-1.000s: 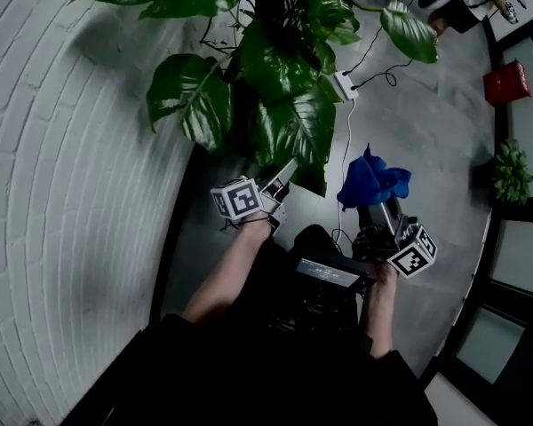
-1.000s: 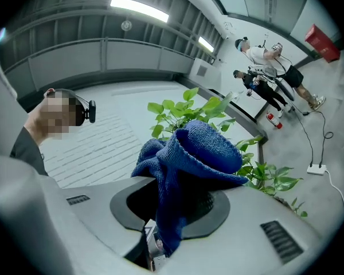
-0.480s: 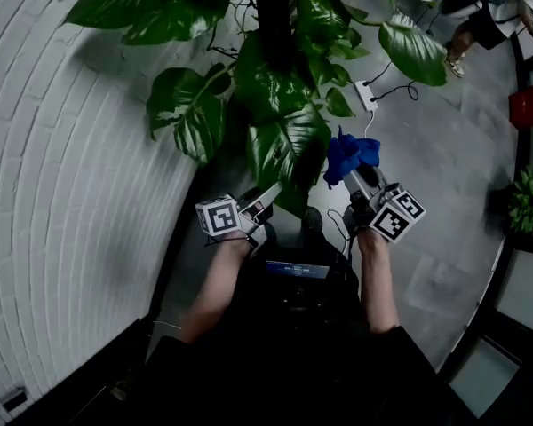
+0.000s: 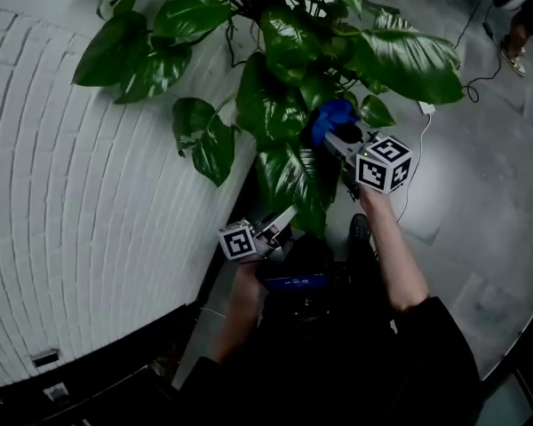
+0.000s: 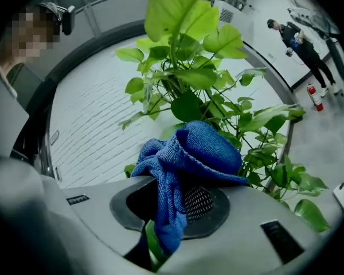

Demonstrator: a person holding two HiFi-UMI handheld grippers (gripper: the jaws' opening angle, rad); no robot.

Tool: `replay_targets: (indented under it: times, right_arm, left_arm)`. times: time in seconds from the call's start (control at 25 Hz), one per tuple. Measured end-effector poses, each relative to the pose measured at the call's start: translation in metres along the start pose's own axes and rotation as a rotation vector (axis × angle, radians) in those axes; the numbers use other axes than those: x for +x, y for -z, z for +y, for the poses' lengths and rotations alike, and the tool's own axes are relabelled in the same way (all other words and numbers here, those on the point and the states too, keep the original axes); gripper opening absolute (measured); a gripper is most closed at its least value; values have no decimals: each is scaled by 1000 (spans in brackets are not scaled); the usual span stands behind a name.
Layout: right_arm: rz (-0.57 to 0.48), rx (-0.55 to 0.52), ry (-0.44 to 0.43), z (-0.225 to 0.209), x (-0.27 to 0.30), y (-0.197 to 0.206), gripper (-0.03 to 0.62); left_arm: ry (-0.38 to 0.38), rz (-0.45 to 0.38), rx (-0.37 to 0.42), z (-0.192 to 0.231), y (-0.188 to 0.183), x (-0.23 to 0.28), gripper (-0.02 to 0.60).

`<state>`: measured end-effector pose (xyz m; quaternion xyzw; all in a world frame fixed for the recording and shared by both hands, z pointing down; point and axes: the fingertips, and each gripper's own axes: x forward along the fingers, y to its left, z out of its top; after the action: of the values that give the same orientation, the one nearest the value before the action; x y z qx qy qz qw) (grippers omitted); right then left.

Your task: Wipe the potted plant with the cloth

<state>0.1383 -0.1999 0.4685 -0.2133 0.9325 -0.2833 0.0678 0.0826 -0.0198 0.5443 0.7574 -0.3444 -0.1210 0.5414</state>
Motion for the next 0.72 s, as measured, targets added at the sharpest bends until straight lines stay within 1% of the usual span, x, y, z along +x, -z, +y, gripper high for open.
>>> replay_targets:
  times: [0.08, 0.2, 0.28, 0.4, 0.72]
  right_arm:
    - [33, -12, -33, -3, 14, 3, 109]
    - [87, -8, -60, -6, 25, 18, 109]
    - [113, 11, -65, -10, 26, 29, 109]
    - [134, 45, -72, -13, 25, 44, 109]
    - [198, 117, -94, -10, 10, 90, 109]
  left_arm:
    - [-2, -19, -9, -1, -1, 2, 25]
    - [40, -40, -29, -7, -2, 6, 25]
    - [73, -41, -42, -10, -1, 7, 25]
    - [123, -41, -38, -19, -4, 5, 25]
    - [214, -97, -70, -29, -14, -3, 23]
